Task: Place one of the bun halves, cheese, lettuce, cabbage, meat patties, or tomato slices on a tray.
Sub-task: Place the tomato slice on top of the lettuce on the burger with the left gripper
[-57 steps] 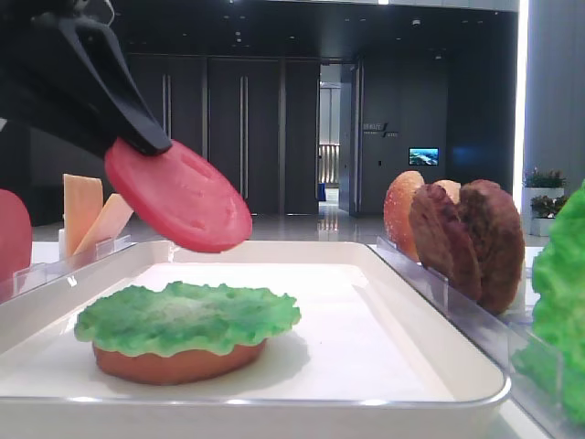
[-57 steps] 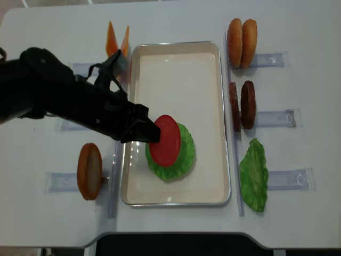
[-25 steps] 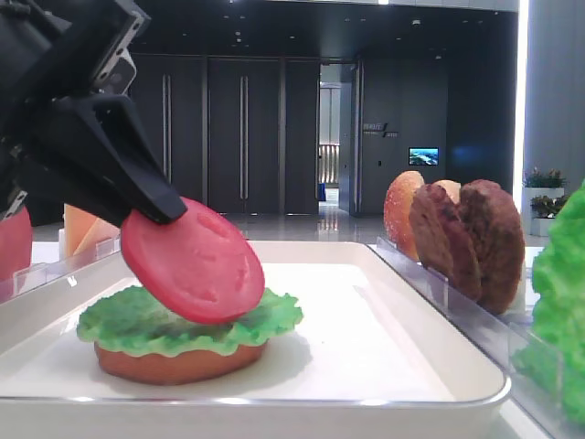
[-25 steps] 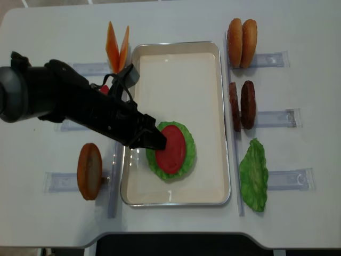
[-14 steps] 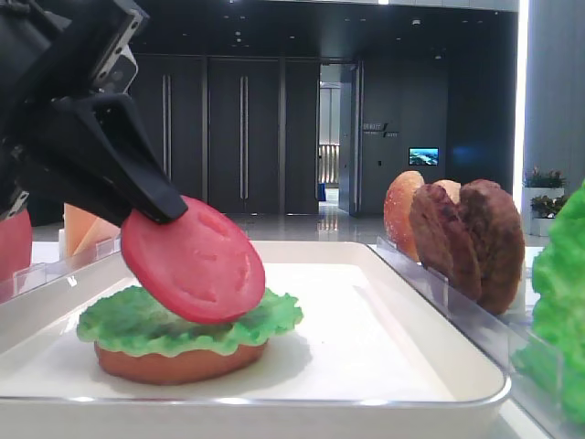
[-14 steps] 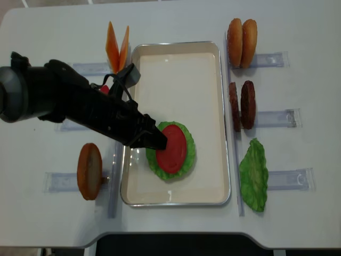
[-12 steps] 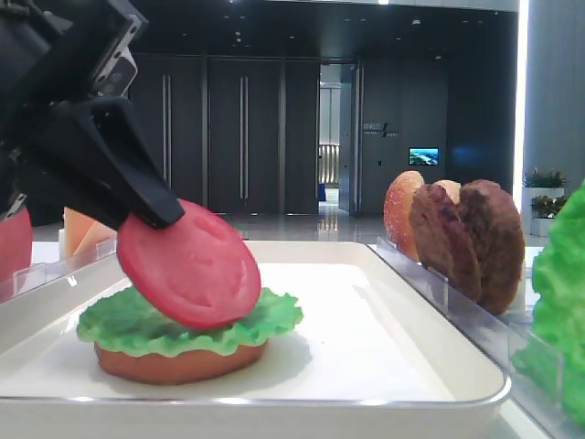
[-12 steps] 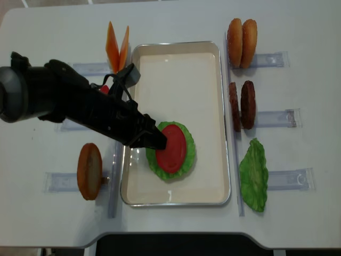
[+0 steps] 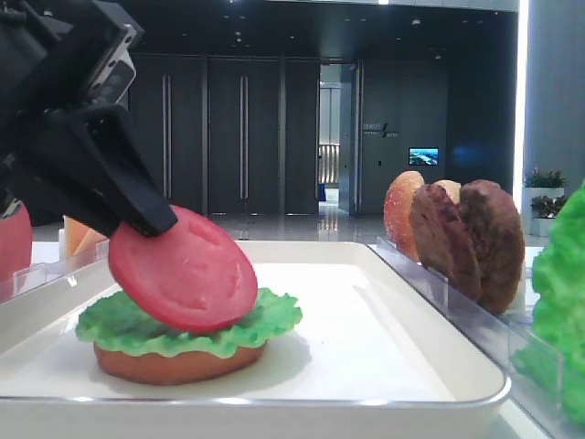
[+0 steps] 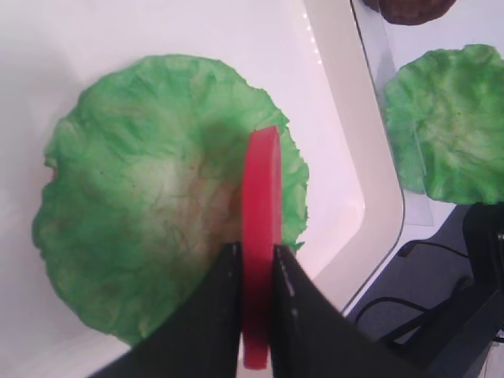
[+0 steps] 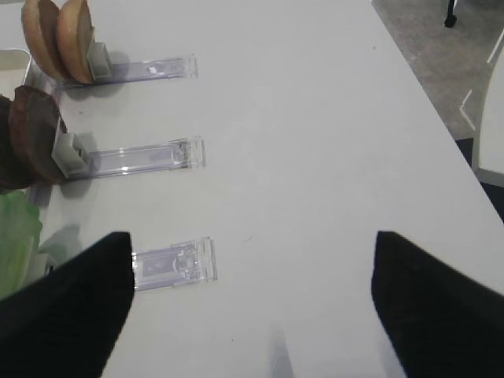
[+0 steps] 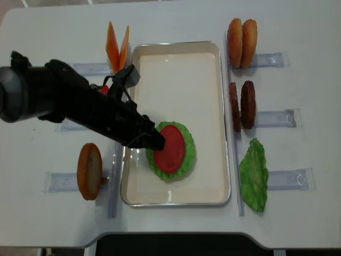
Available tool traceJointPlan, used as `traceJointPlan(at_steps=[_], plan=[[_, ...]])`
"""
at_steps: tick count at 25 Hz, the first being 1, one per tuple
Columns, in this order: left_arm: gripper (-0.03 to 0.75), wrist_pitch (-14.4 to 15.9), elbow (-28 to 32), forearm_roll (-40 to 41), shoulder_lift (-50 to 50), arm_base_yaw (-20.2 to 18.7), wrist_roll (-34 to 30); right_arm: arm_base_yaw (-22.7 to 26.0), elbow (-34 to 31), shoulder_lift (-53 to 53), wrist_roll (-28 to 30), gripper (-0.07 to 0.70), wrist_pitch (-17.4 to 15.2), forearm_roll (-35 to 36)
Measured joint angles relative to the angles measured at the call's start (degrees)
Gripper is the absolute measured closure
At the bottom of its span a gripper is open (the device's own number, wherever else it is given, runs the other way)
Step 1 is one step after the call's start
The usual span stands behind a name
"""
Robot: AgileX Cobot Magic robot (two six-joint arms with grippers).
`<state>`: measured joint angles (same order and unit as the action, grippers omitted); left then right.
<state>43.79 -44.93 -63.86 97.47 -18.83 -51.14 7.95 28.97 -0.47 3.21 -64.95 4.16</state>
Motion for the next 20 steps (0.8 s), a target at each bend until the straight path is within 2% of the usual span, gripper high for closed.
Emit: traceJointPlan(at_steps=[3,6,10,16,18,20], plan=[[0.657,-0.4,0.0,0.9,0.0,0.0,0.3,0.0,0.0,0.0,0.0,0.05,0.0,0.0],[0.622,-1.3,0.0,2.5,0.0,0.0,1.1,0.0,0.0,0.0,0.0,0.05,0.0,0.0],[0.484,-3.2,0.0,5.8,0.0,0.0,4.1,0.0,0.0,0.0,0.0,0.05,0.0,0.0],[0.216,-6.0,-0.2,9.5,-2.1,0.0,7.8,0.0,0.0,0.0,0.0,0.05,0.0,0.0],[0.155,-6.2,-0.7,11.7,-3.5,0.0,9.5,0.0,0.0,0.0,0.0,0.05,0.0,0.0],[0.126,-6.1,-2.0,14.0,-4.7,0.0,11.6,0.0,0.0,0.0,0.0,0.05,0.0,0.0]])
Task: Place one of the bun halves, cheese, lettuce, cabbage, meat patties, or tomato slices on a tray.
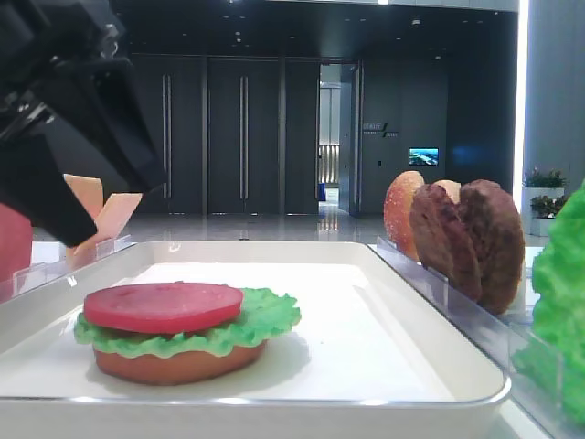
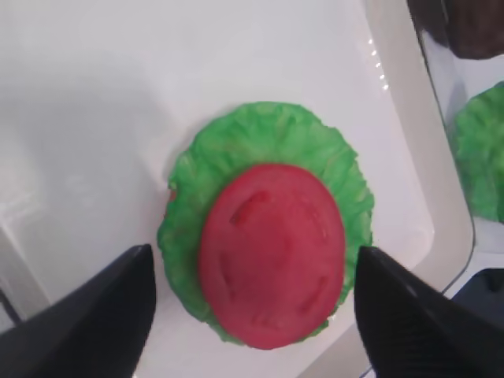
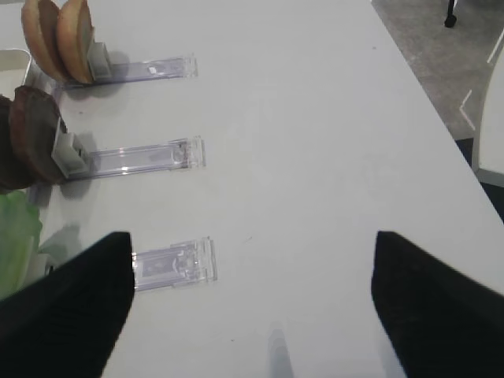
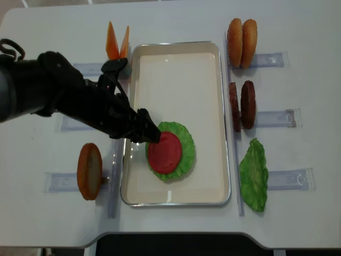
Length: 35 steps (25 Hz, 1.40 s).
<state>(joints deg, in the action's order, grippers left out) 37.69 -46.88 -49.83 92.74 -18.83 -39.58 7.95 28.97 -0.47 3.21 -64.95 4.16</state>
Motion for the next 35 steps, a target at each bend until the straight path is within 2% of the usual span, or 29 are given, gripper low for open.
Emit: traceJointPlan(at_steps=[3,7,10,16,19,22,26,35], plan=[[0.112,1.1,-2.7,3.1,-2.4,0.0,3.1,0.0,0.0,0.0,0.0,0.05,0.0,0.0],[0.109,4.2,-6.8,6.9,-5.7,0.0,6.9,0.0,0.0,0.0,0.0,0.05,0.0,0.0],[0.109,5.9,-9.6,14.0,-7.9,0.0,12.6,0.0,0.0,0.0,0.0,0.05,0.0,0.0],[0.109,11.4,-13.3,38.4,-10.4,0.0,29.8,0.0,0.0,0.0,0.0,0.05,0.0,0.0],[0.109,15.6,-13.7,50.9,-10.8,0.5,38.4,0.0,0.0,0.0,0.0,0.05,0.0,0.0],[0.109,19.1,-13.9,57.3,-10.8,3.0,43.2,0.0,0.0,0.0,0.0,0.05,0.0,0.0],[0.108,22.2,-14.0,59.4,-10.8,8.3,44.3,0.0,0.0,0.0,0.0,0.05,0.0,0.0],[0.108,26.3,-14.1,60.1,-10.8,19.6,45.7,0.0,0.0,0.0,0.0,0.05,0.0,0.0]])
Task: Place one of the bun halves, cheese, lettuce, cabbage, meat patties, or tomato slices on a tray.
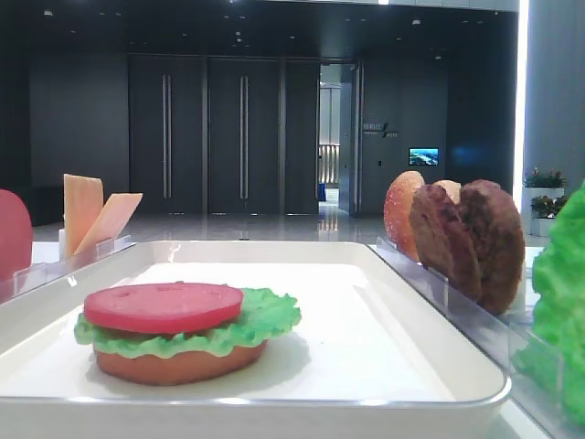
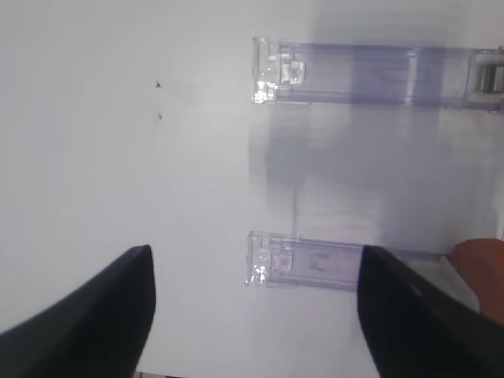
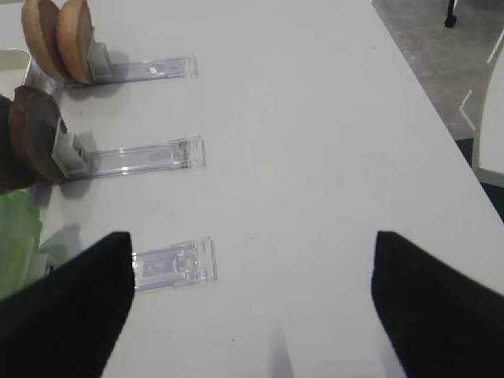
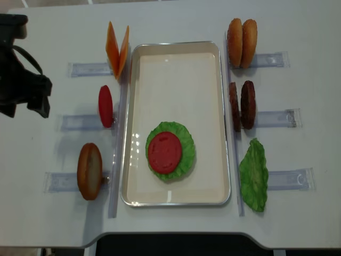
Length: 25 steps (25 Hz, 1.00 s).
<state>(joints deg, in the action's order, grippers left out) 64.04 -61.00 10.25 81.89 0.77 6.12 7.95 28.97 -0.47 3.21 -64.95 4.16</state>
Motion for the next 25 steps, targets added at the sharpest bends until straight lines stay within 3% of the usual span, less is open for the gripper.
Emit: traceJointPlan(at_steps=[5,9,17,21,25], plan=[[0.108,0.7,1.7,0.0,-2.1,0.7,0.4,0.0,0.0,0.0,0.0,0.05,0.0,0.0],[0.108,-1.1,9.2,0.0,-9.9,0.7,1.3,0.0,0.0,0.0,0.0,0.05,0.0,0.0],[0.156,-1.2,26.0,-2.9,-34.2,0.7,3.2,0.0,0.0,0.0,0.0,0.05,0.0,0.0],[0.188,0.1,31.4,-3.1,-49.0,0.7,3.2,0.0,0.0,0.0,0.0,0.05,0.0,0.0],[0.208,-0.3,33.2,-4.1,-62.6,0.7,3.4,0.0,0.0,0.0,0.0,0.05,0.0,0.0]])
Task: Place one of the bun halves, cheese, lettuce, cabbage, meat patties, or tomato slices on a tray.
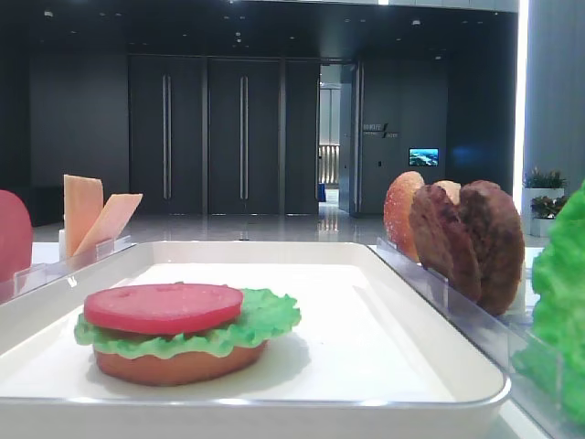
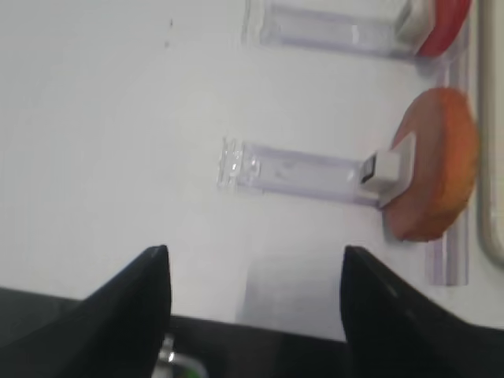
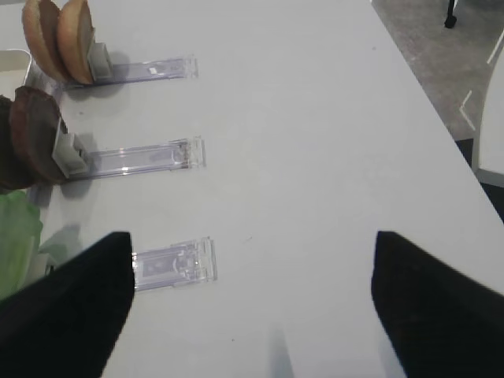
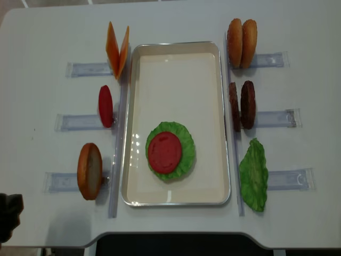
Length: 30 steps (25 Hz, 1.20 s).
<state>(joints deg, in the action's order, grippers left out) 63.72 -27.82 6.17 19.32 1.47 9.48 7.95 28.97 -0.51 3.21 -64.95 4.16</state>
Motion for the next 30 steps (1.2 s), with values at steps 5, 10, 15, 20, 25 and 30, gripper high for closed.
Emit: traceJointPlan(at_steps=[5,10,15,20,25,30], plan=[[0.212,0.0,0.5,-1.0,-14.7,0.0,0.0,0.0,0.0,0.0,0.0,0.05,0.0,0.0],[0.213,0.1,0.5,-1.1,-20.2,0.0,0.0,0.0,0.0,0.0,0.0,0.05,0.0,0.0],[0.221,0.1,0.5,-1.1,-20.2,0.0,0.0,0.0,0.0,0.0,0.0,0.05,0.0,0.0],[0.225,0.1,0.5,-1.2,-20.2,0.0,0.0,0.0,0.0,0.0,0.0,0.05,0.0,0.0],[0.23,0.1,0.5,-1.2,-20.2,0.0,0.0,0.0,0.0,0.0,0.0,0.05,0.0,0.0],[0.231,0.1,0.5,-1.2,-20.2,0.0,0.0,0.0,0.0,0.0,0.0,0.05,0.0,0.0]])
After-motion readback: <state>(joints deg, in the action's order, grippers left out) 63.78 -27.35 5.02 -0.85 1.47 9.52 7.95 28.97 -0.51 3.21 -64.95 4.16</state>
